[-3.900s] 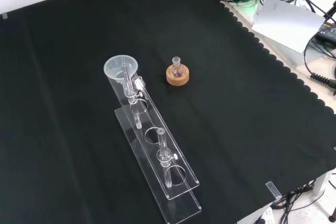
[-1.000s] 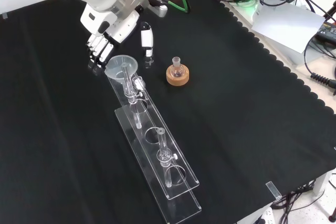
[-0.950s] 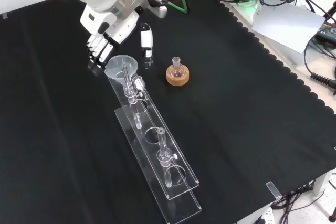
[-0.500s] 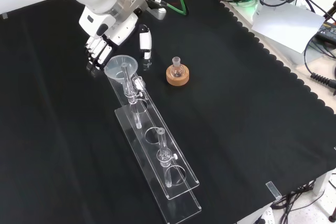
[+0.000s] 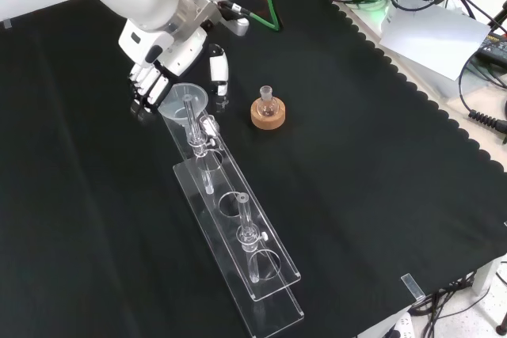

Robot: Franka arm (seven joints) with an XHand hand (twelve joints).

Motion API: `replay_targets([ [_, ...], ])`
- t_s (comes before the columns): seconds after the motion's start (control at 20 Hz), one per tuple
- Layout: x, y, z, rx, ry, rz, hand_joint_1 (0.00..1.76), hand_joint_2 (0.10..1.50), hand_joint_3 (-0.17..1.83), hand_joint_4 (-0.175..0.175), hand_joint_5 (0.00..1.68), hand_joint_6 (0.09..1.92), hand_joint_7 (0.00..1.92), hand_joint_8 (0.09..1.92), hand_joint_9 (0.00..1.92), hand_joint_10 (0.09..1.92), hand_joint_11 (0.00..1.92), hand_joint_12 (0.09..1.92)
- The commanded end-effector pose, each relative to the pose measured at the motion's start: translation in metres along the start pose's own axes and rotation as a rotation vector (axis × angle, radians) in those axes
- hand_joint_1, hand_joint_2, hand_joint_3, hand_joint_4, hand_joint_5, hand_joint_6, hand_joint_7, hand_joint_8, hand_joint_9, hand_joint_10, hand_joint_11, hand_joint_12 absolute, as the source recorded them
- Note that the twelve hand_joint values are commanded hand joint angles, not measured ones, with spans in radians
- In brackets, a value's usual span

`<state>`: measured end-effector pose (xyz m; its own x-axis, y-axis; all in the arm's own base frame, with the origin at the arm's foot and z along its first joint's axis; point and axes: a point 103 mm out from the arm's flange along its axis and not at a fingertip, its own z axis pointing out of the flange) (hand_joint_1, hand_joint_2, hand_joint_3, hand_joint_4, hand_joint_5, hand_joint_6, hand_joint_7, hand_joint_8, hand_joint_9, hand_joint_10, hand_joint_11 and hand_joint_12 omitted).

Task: Pick up the funnel from the transparent funnel stand.

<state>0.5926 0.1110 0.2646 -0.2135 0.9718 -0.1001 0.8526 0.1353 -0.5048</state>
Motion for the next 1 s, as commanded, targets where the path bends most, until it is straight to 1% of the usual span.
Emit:
replay_targets([
  [0.05,0.0,0.001,0.001,-0.003,-0.014,0.002,0.63,0.77,0.24,-0.108,0.04,0.09,0.0,0.5,0.2,0.81,0.13,1.47],
  [0.2,0.0,0.0,-0.001,-0.018,-0.052,0.013,0.65,0.76,0.27,-0.109,0.06,0.09,0.0,0.53,0.23,0.79,0.13,1.47],
  [0.35,0.001,-0.003,-0.004,-0.05,-0.095,0.032,0.68,0.74,0.35,-0.111,0.11,0.09,0.01,0.64,0.34,0.75,0.16,1.44],
  [0.5,0.002,-0.006,-0.008,-0.084,-0.122,0.054,0.74,0.72,0.46,-0.107,0.28,0.09,0.17,0.72,0.56,0.68,0.26,1.39],
  [0.6,0.003,-0.007,-0.011,-0.11,-0.145,0.067,0.77,0.71,0.53,-0.097,0.41,0.09,0.36,0.72,0.72,0.64,0.33,1.35],
  [0.65,0.004,-0.009,-0.013,-0.133,-0.164,0.076,0.79,0.71,0.56,-0.091,0.48,0.09,0.45,0.72,0.79,0.62,0.37,1.34],
  [0.7,0.004,-0.011,-0.016,-0.158,-0.181,0.086,0.81,0.72,0.58,-0.083,0.55,0.14,0.54,0.72,0.87,0.61,0.4,1.32],
  [0.8,0.006,-0.015,-0.023,-0.186,-0.213,0.093,0.84,0.74,0.61,-0.066,0.67,0.35,0.69,0.71,0.99,0.58,0.46,1.3],
  [0.9,0.007,-0.021,-0.033,-0.199,-0.23,0.091,0.86,0.75,0.63,-0.051,0.7,0.57,0.76,0.72,1.04,0.57,0.5,1.28],
  [1.0,0.01,-0.03,-0.047,-0.192,-0.25,0.089,0.86,0.76,0.64,-0.039,0.72,0.67,0.79,0.72,1.06,0.58,0.51,1.28],
])
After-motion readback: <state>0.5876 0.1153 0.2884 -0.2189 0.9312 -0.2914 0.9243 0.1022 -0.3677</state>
